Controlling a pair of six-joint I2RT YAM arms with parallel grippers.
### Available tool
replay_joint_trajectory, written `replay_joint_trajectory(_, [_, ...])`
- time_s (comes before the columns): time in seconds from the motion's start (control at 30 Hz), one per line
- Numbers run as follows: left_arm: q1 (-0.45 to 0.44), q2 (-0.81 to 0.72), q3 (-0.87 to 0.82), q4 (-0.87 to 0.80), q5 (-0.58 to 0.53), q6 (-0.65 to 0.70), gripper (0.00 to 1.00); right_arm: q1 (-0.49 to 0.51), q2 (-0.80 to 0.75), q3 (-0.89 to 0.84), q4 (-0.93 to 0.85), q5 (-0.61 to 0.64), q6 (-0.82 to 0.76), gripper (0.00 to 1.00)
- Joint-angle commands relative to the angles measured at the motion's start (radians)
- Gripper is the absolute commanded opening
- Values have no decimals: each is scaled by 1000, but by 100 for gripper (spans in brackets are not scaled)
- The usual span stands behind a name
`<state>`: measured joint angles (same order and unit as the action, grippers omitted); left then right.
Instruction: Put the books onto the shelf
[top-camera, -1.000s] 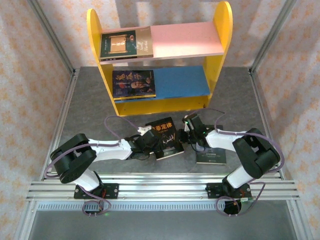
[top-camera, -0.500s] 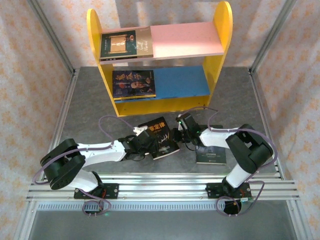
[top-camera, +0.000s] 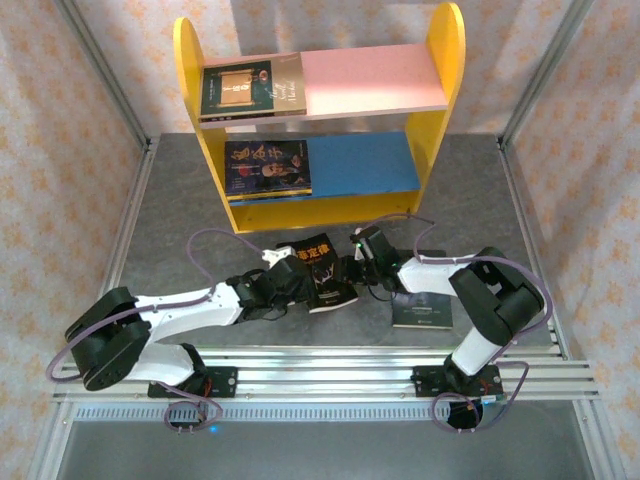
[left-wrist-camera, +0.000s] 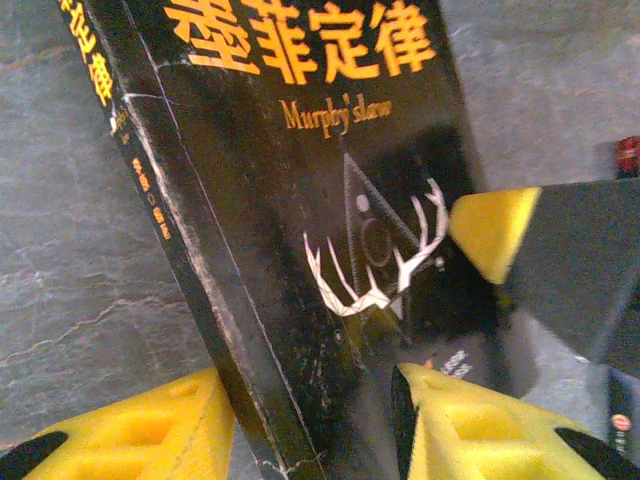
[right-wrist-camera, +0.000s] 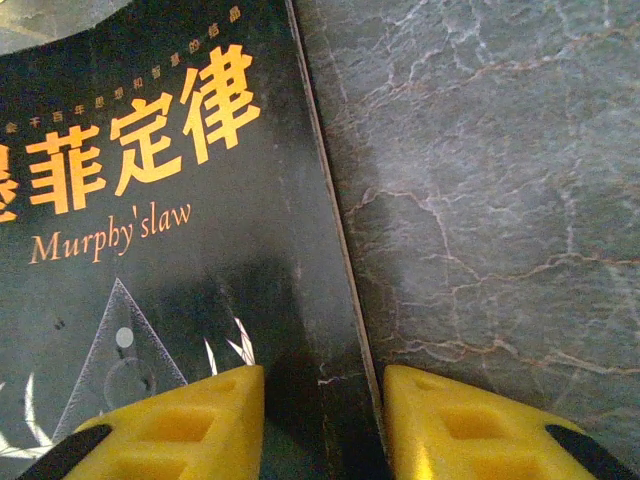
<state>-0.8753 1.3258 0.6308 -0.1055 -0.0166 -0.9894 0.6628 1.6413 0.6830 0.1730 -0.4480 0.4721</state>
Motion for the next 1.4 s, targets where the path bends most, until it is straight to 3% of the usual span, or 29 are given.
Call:
replay_joint_trajectory(0.0, [-18, -18, 27, 172, 32, 28, 43, 83, 66, -24, -8, -181, 34, 38])
replay_joint_trajectory(0.3, [-18, 15, 64, 126, 12, 23, 44, 83, 60, -34, 58, -251, 51, 35])
replay_joint_trajectory(0.47, [-14, 29, 50, 228, 25, 26, 45, 87, 65, -50, 119, -296, 77, 34])
replay_joint_trajectory(0.8, [-5, 28, 47, 261, 13, 4, 43, 86, 74, -70, 176, -328, 102, 33])
replay_joint_trajectory(0.97, [-1, -6, 55, 177, -33, 2, 39, 86, 76, -73, 170, -317, 97, 34])
replay_joint_trajectory(1.13, [13, -44, 91, -14, -101, 18, 36, 86, 61, -59, 108, -275, 67, 36])
replay_joint_trajectory(1.37, [54, -80, 88, -93, -70, 40, 32, 86, 49, -35, 67, -259, 45, 42])
